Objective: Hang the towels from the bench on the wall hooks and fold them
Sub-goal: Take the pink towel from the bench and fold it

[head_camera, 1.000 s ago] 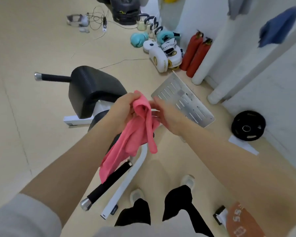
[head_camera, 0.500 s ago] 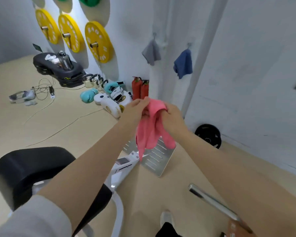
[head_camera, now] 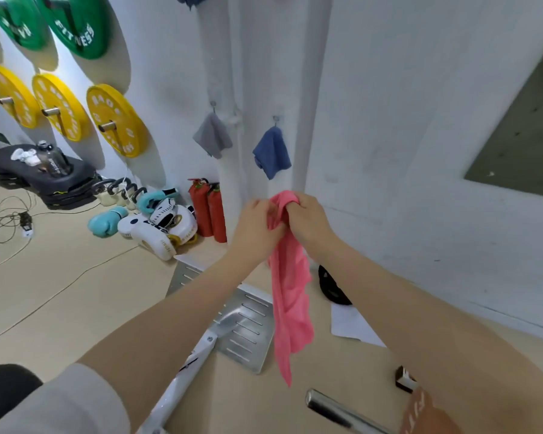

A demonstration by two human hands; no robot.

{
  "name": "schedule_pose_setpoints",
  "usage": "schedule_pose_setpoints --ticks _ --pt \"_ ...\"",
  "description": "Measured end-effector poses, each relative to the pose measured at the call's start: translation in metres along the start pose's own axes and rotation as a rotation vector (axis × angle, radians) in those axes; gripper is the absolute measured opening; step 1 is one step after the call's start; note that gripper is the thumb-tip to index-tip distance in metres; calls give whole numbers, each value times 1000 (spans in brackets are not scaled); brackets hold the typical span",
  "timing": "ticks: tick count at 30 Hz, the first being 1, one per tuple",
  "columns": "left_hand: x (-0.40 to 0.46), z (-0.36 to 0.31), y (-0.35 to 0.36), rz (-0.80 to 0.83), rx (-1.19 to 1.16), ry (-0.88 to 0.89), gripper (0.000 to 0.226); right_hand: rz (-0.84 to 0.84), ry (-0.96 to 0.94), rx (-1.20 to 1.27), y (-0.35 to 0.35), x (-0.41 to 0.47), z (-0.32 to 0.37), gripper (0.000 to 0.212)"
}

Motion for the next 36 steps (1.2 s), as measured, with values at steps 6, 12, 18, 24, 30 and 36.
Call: schedule_pose_setpoints --ticks 6,12,18,24,30,36 --pt "28 5 44 4 20 -99 21 -24 13 165 -46 21 -27 37" --pt "28 47 76 206 94 -383 24 -101 279 751 -88 38 -44 34" --pt "43 79 64 104 -81 -683 24 -116 253 770 -109 51 -58 42" --pt "72 39 47 -40 -379 -494 20 116 186 257 -93 51 -67 26" --pt "88 -15 43 193 -272 -89 15 408 42 86 -62 56 -48 13" --pt "108 27 26 140 -208 -111 13 297 49 339 -51 86 -43 27"
Point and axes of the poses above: each hand's wrist, its own x-axis towards the middle knuckle, its own y-axis out of the palm, z = x × y, the point moved 3 cm from there along x, towards the middle knuckle, and after that the axes turned 5 degrees about -x, right-handed, at the moved point
